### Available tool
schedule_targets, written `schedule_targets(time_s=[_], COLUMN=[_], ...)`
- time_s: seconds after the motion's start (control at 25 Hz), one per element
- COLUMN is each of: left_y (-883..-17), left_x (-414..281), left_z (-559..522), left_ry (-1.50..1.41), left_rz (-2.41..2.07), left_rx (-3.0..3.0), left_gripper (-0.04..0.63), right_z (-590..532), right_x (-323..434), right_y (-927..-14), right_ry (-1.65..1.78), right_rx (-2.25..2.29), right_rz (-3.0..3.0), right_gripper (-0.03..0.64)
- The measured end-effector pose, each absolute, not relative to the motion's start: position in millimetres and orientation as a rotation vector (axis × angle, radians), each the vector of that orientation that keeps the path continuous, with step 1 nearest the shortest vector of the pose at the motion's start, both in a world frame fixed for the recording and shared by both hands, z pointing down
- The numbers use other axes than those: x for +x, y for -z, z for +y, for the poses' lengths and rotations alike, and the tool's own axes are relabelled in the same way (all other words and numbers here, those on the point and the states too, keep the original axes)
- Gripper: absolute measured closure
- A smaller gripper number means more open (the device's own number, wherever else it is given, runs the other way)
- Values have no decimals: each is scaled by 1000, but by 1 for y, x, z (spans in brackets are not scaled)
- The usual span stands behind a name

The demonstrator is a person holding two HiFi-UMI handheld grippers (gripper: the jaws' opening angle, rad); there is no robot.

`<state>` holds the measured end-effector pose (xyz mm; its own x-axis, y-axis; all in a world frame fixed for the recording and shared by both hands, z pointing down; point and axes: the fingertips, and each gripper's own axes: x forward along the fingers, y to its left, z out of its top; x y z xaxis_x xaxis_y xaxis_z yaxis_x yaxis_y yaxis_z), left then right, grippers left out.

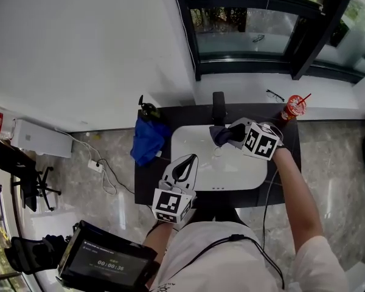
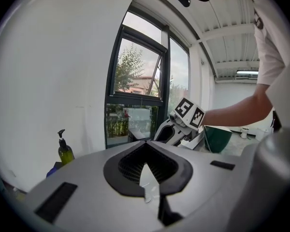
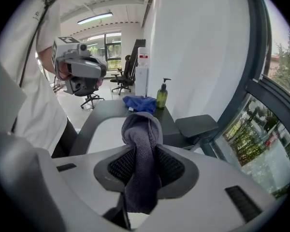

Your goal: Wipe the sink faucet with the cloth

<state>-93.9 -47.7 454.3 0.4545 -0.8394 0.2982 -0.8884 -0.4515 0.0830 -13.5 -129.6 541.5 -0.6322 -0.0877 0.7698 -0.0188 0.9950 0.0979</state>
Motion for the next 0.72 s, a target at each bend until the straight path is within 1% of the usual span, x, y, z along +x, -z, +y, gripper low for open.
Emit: schedule_targets(time_s=[0.28,0.48,0.72], left_y=[-455,-456,-458], left_x=[-108,-112,-113], left_z=[-49,-50,-55], left_ry=[-312,-313,-319], left_rz=[-1549,-1562,-1561], left_rx=[2439,2425,2422], left_gripper=[601,601,601], right_z=[-149,-183,-224], right_x=[-18,-12,4], right_y=[-569,-574,-574], right_ry=[51,-46,-63], right_rx=[52,195,429], right_rz=[-2154,-2169,-2192], right_gripper=[497,497,497])
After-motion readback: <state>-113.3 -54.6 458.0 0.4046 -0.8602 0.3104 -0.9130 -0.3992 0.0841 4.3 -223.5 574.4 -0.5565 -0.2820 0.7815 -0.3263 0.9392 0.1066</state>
